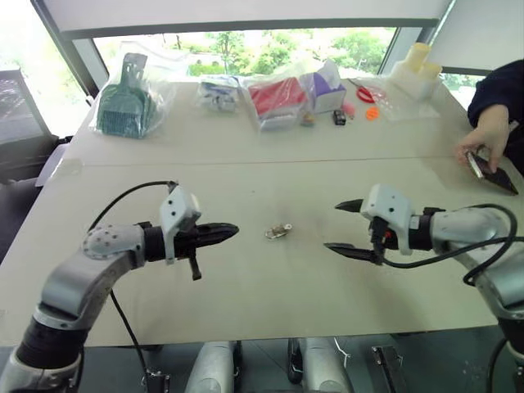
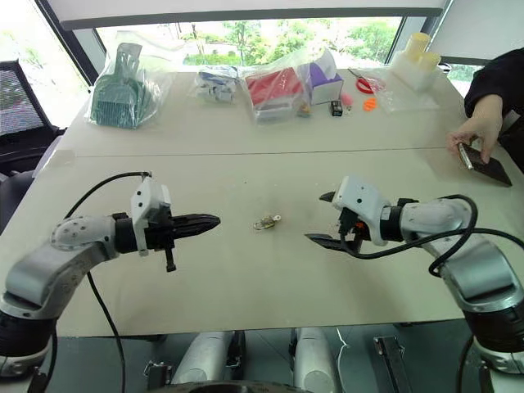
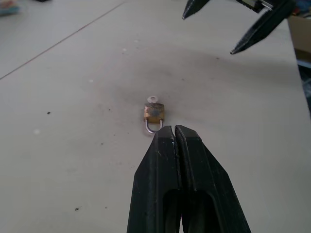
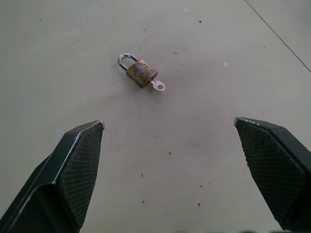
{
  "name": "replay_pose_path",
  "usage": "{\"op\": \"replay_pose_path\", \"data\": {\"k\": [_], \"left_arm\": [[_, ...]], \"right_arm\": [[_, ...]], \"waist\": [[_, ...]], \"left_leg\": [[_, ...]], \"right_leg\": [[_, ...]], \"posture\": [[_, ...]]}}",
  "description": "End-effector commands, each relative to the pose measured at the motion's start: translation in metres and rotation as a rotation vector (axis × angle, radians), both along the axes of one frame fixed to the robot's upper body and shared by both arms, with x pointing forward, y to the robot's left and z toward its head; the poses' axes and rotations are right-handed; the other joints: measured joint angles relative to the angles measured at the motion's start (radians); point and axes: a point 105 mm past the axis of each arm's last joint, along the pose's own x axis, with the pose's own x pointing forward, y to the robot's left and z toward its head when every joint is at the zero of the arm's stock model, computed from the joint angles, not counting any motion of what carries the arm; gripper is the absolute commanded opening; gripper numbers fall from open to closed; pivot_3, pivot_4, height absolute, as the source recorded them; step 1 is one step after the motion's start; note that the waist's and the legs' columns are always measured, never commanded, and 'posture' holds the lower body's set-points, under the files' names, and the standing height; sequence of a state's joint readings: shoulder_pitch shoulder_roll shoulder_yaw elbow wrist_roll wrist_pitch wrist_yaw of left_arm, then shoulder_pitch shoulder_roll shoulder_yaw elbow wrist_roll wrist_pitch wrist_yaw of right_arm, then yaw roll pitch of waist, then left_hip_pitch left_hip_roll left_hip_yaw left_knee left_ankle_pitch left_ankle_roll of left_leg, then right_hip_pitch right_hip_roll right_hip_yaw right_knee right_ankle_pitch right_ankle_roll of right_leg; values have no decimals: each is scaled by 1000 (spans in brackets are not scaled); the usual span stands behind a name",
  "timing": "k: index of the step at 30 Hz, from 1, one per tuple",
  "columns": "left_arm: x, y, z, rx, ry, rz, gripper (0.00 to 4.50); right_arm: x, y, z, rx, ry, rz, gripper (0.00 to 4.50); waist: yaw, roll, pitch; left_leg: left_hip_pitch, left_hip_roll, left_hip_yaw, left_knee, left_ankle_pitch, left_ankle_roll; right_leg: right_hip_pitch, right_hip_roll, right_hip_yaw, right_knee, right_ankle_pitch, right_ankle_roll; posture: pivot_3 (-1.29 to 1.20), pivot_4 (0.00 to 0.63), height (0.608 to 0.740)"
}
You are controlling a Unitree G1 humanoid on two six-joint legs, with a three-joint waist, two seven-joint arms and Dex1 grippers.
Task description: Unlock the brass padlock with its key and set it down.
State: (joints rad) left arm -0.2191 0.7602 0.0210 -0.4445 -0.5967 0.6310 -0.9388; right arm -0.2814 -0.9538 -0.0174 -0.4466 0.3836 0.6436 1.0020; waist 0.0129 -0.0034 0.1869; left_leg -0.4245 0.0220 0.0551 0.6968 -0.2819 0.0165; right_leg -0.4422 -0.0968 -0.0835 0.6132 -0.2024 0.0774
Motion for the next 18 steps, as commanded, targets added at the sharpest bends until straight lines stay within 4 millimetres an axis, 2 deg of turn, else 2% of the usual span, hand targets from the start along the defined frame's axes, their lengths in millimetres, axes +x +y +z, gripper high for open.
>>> {"op": "replay_pose_path", "data": {"k": [1,5,13,18], "left_arm": [[-7,4,10,27,-16,-52,0],[-6,8,17,26,-22,-38,0],[-2,17,21,27,-28,-16,0],[2,16,20,45,-36,-24,0]], "right_arm": [[-2,0,17,10,-38,31,4465],[-1,6,27,36,-61,40,4465],[-7,16,22,33,-47,60,4465],[3,19,28,38,-58,83,4465]], "waist": [[0,0,0],[0,0,0],[1,0,0],[0,0,0]], "left_leg": [[0,0,0,0,0,0],[0,0,0,0,0,0],[0,0,1,0,0,0],[0,0,1,0,0,0]], "right_leg": [[0,0,0,0,0,0],[0,0,0,0,0,0],[0,0,0,0,0,0],[0,0,0,0,0,0]], "posture": [[0,150,740],[0,150,740],[0,150,740],[0,150,740]]}}
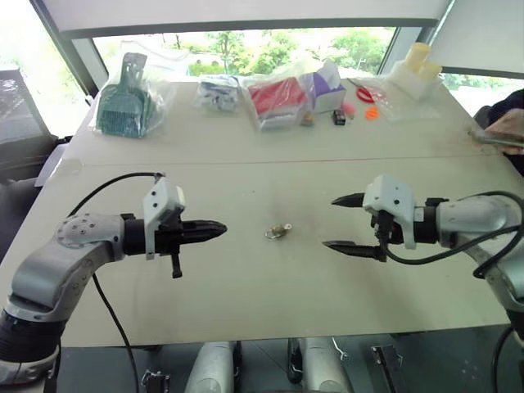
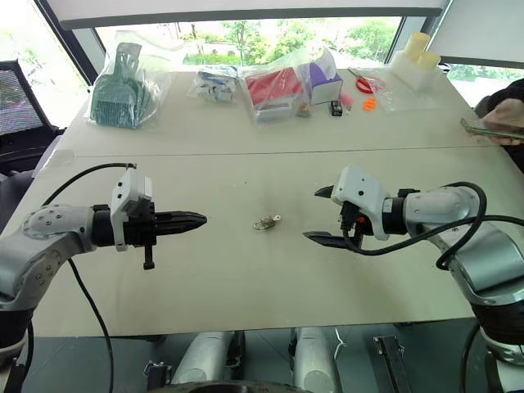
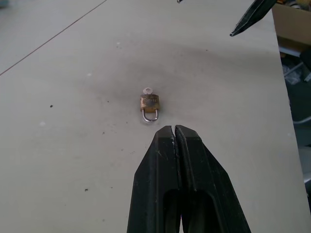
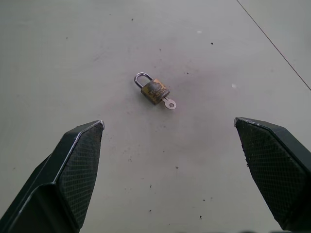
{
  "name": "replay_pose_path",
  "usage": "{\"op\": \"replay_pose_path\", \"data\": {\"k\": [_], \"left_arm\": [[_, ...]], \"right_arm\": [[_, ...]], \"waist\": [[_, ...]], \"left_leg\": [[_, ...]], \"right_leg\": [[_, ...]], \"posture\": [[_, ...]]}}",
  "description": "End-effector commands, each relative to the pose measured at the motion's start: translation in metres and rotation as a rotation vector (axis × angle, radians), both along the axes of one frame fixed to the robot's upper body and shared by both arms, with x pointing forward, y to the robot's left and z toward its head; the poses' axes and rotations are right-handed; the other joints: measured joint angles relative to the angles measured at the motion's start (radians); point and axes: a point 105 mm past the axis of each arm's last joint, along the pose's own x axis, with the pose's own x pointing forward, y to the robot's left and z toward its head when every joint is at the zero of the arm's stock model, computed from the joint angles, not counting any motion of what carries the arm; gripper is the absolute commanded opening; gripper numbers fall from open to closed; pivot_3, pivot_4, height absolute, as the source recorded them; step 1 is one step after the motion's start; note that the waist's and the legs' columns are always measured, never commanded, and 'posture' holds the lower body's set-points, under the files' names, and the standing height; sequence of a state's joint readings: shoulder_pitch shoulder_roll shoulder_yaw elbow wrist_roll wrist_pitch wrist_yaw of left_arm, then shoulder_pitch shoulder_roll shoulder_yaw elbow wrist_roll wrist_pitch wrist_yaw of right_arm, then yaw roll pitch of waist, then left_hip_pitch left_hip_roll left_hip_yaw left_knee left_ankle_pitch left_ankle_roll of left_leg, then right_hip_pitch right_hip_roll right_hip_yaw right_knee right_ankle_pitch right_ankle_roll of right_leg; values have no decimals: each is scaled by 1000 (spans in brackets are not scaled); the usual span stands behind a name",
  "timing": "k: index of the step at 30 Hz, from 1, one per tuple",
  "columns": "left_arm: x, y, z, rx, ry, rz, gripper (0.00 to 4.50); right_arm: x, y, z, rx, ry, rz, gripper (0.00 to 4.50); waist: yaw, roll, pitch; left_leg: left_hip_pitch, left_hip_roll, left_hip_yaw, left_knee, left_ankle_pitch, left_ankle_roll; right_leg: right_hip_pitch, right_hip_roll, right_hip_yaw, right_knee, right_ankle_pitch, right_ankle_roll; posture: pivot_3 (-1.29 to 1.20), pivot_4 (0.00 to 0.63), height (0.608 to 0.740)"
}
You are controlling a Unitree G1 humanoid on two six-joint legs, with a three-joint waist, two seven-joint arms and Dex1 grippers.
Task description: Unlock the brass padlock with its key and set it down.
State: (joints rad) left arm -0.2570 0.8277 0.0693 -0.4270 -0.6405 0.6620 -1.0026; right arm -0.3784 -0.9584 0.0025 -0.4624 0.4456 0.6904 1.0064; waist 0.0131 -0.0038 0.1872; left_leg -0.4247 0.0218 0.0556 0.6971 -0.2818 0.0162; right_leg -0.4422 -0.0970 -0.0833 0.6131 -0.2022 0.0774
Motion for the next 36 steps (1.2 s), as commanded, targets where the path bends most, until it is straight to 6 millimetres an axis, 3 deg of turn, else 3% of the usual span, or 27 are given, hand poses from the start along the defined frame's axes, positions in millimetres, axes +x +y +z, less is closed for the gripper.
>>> {"op": "replay_pose_path", "data": {"k": [1,7,12,15,18,23,31,36], "left_arm": [[1,4,3,27,-36,0,0],[3,4,-4,52,-60,16,0],[7,-8,-11,33,-56,-19,0],[12,-20,-25,34,-60,-45,865],[14,-36,-44,53,-82,-97,2224],[36,-61,-61,43,-168,-85,4467],[75,-87,-69,-14,-198,-19,4467],[76,-108,-84,-29,-162,-46,4467]], "right_arm": [[3,6,7,6,-37,29,4465],[0,12,6,3,-34,51,4465],[3,9,3,-2,-49,32,4465],[1,13,2,6,-50,33,4500],[-1,12,2,6,-56,16,4500],[-9,7,-1,0,-56,-30,4500],[-19,8,-3,13,-53,-78,4500],[-23,7,-4,10,-55,-103,4500]], "waist": [[0,0,0],[2,0,0],[2,0,0],[2,0,0],[2,0,0],[10,0,0],[27,0,-1],[27,-1,-1]], "left_leg": [[0,0,0,0,0,0],[0,0,0,0,0,0],[0,0,0,0,0,0],[0,0,0,1,0,0],[0,-1,0,1,0,0],[0,-1,0,1,0,0],[0,-2,0,2,0,0],[0,-4,0,2,0,0]], "right_leg": [[0,0,0,0,0,0],[0,0,0,0,0,0],[0,0,0,0,0,0],[1,0,0,0,0,0],[0,0,0,0,0,0],[1,0,0,0,1,1],[1,0,0,1,2,3],[1,-1,0,1,3,3]], "posture": [[0,150,740],[0,150,740],[0,150,740],[0,150,740],[0,150,740],[0,150,740],[0,150,740],[0,150,740]]}}
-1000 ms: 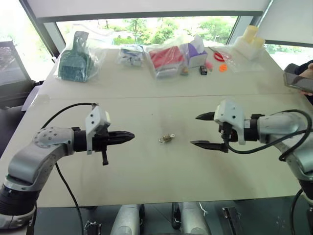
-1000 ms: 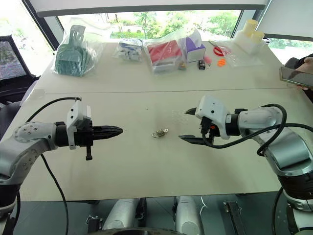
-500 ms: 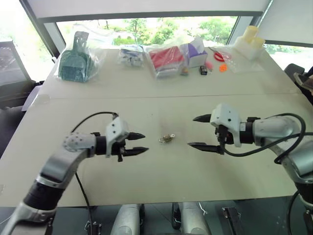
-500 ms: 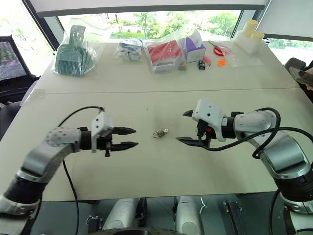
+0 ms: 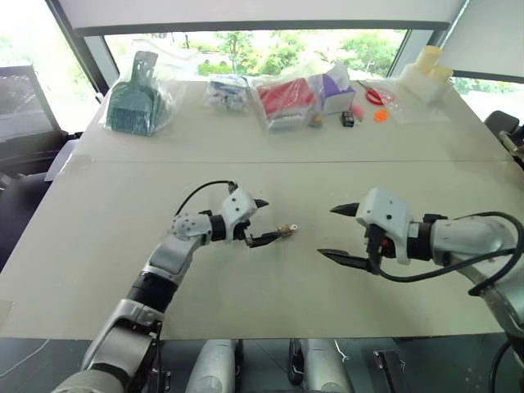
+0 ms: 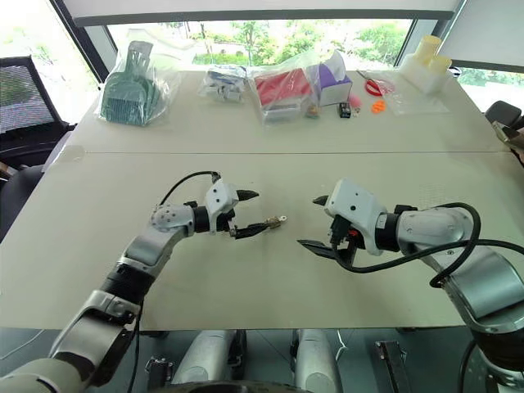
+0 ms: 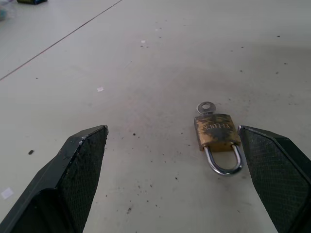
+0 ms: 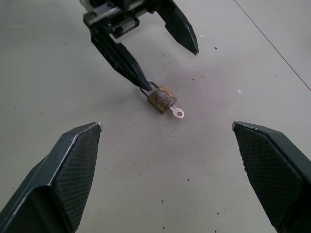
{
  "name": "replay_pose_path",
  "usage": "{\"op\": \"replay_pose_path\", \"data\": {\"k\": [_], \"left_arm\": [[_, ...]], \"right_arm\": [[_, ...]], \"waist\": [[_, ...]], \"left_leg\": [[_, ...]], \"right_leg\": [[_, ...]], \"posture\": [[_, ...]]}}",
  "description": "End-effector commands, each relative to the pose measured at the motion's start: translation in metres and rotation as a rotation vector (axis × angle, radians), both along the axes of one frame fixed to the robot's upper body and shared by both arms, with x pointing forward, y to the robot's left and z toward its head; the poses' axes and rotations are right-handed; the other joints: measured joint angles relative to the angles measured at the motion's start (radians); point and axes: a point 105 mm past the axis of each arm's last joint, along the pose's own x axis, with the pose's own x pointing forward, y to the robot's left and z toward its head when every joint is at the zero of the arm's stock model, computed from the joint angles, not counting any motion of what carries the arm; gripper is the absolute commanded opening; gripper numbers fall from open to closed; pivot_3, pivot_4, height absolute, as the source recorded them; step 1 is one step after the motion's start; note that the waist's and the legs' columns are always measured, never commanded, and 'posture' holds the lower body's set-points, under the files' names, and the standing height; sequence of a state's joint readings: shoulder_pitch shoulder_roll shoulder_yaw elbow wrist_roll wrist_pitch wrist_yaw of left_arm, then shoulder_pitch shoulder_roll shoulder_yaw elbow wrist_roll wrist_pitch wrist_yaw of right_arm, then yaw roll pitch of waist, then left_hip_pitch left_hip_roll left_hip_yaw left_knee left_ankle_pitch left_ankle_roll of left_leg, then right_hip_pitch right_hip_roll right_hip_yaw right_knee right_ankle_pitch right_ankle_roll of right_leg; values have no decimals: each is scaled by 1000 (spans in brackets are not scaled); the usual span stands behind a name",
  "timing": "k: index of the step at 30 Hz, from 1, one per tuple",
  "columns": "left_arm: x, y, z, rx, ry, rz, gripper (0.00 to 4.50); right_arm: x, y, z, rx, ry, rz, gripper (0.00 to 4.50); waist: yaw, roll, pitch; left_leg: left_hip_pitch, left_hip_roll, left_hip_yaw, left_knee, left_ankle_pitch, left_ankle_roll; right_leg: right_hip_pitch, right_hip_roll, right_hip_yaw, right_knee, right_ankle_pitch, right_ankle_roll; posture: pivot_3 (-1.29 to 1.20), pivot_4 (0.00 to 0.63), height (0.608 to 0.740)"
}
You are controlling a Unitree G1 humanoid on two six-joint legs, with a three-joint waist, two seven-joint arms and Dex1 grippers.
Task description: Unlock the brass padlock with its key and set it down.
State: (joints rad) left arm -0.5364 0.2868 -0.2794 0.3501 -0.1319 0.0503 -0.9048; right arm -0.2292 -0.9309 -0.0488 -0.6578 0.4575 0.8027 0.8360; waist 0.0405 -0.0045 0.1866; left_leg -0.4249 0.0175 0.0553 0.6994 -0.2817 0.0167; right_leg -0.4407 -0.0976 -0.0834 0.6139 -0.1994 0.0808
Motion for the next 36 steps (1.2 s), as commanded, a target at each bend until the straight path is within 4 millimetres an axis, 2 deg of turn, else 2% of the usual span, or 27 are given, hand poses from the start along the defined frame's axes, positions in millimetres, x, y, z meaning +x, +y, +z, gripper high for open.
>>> {"op": "replay_pose_path", "data": {"k": [1,10,13,15,19,25,30,36], "left_arm": [[-4,-13,1,-2,-26,-51,4467],[-10,-22,-17,49,-42,-54,4467],[-12,-22,-21,77,-50,-58,3609],[-12,-22,-23,94,-58,-58,2730],[-11,-15,-24,115,-58,-28,678],[-21,6,-16,157,-30,-53,671],[-35,22,15,121,-52,-155,671],[-44,46,58,120,-125,-292,671]], "right_arm": [[-5,2,10,3,-45,2,4500],[-4,-1,10,-16,-58,-11,4500],[-3,0,11,-17,-67,-12,4500],[-3,0,12,-19,-69,-12,4500],[-2,-1,11,-30,-74,-13,4500],[3,3,11,-34,-96,-2,4500],[11,16,7,-60,-155,49,4500],[27,43,8,-118,-325,150,4500]], "waist": [[0,0,0],[2,0,0],[2,0,-1],[1,0,-1],[1,0,-1],[-10,0,-1],[-25,1,-1],[-26,1,-1]], "left_leg": [[0,0,0,0,0,0],[0,0,-1,0,0,0],[2,0,-1,0,0,0],[3,1,-1,0,0,0],[5,1,-2,0,0,0],[6,4,-1,-1,0,0],[6,7,-1,-2,0,0],[1,6,0,-1,0,0]], "right_leg": [[0,0,0,0,0,0],[1,0,0,0,0,0],[2,-1,0,0,0,-1],[3,-1,0,0,-1,-2],[5,-1,0,0,-2,-3],[5,1,0,0,-2,-3],[4,2,-1,0,-2,-3],[0,2,-1,1,-2,-4]], "posture": [[0,150,740],[0,150,740],[0,150,740],[0,150,740],[0,150,740],[0,150,740],[0,150,740],[0,150,740]]}}
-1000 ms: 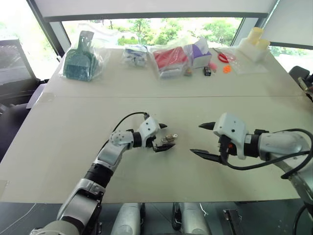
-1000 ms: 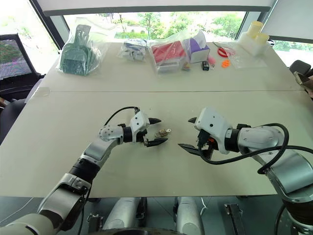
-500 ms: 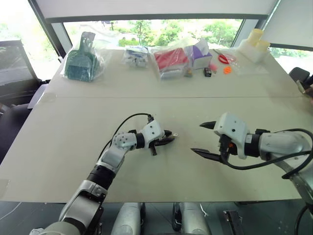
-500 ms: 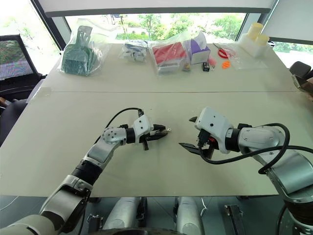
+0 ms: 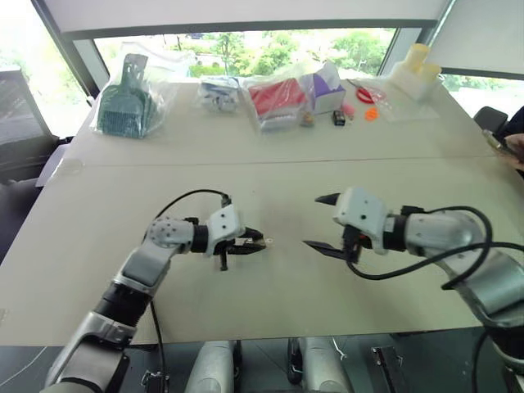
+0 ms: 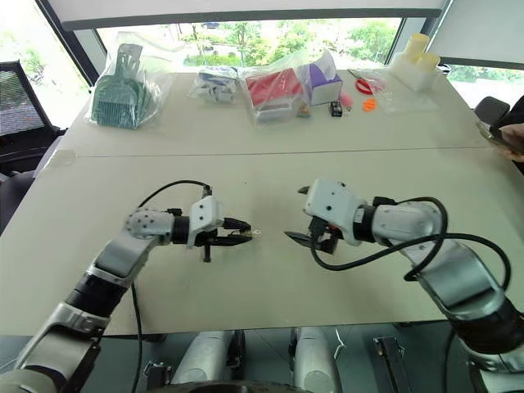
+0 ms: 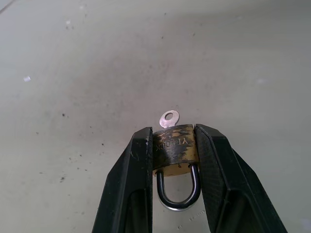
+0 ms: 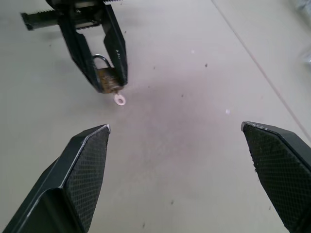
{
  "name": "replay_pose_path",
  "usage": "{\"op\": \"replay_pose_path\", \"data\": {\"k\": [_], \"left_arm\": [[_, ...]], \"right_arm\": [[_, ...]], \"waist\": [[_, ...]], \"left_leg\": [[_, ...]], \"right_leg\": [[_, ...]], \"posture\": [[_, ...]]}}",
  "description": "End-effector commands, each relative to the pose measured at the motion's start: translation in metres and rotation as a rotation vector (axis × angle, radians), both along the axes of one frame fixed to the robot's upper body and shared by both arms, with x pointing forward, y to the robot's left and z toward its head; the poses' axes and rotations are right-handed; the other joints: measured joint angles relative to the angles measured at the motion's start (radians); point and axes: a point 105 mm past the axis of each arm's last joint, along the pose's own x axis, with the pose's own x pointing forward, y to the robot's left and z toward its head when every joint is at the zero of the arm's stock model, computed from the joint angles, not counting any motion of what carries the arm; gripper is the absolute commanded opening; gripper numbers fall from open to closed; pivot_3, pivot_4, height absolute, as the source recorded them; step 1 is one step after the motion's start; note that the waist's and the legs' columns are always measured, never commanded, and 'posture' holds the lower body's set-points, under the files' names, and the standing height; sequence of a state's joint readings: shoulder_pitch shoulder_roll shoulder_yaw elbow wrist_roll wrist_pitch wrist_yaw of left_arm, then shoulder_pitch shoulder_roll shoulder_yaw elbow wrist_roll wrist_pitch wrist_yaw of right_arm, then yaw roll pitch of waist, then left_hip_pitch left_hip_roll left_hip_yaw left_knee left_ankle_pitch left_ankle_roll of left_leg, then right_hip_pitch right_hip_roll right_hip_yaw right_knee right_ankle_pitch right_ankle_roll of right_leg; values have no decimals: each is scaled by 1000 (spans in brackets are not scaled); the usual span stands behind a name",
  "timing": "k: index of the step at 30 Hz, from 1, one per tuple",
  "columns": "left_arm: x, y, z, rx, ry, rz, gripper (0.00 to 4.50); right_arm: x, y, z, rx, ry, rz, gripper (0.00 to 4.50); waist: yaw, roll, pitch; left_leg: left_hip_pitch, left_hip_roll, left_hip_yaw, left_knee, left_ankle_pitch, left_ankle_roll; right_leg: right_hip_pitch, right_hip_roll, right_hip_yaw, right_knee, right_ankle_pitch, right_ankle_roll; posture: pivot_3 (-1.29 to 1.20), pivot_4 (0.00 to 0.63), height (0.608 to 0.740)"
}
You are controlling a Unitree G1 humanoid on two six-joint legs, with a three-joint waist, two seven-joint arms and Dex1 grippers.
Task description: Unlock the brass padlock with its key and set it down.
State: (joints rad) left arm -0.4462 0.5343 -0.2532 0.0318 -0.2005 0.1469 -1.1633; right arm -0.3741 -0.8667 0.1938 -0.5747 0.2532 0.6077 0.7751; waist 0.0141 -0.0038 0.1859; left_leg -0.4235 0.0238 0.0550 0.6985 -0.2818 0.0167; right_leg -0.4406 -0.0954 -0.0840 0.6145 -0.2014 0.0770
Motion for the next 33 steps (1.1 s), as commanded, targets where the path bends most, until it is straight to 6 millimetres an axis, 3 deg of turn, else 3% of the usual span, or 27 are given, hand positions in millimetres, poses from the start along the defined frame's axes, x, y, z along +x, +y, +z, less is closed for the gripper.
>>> {"op": "replay_pose_path", "data": {"k": [1,5,10,17,20,27,33], "left_arm": [[-2,12,41,-29,-86,-99,671],[-1,19,57,-37,-101,-144,671],[23,13,88,-28,-190,-164,671],[33,0,97,-42,-220,-195,671],[34,-1,97,-42,-224,-198,671],[36,0,95,-30,-235,-191,671],[37,1,95,-12,-251,-196,671]], "right_arm": [[8,14,8,-68,-171,74,4500],[12,22,9,-109,-280,154,4500],[25,43,23,-143,-543,222,4500],[29,57,29,-130,-661,267,4500],[30,58,30,-131,-681,269,3692],[31,56,32,-135,-699,263,166],[32,55,32,-141,-701,265,72]], "waist": [[0,0,0],[1,0,0],[0,-1,0],[-3,-1,1],[-3,-1,1],[-2,-1,1],[-2,-1,1]], "left_leg": [[0,0,0,0,0,0],[-1,-2,0,0,0,0],[-2,-6,1,1,1,-1],[-2,-7,4,1,1,-1],[-2,-7,4,1,1,-1],[-1,-7,3,1,1,-1],[-1,-7,4,1,1,-1]], "right_leg": [[0,0,0,0,0,0],[-1,0,0,0,0,1],[-1,0,0,0,2,4],[0,0,0,0,2,6],[-1,0,0,1,2,6],[0,-1,0,1,2,6],[0,-1,0,2,2,6]], "posture": [[0,150,740],[0,150,740],[0,150,740],[0,150,740],[0,150,740],[0,150,740],[0,150,740]]}}
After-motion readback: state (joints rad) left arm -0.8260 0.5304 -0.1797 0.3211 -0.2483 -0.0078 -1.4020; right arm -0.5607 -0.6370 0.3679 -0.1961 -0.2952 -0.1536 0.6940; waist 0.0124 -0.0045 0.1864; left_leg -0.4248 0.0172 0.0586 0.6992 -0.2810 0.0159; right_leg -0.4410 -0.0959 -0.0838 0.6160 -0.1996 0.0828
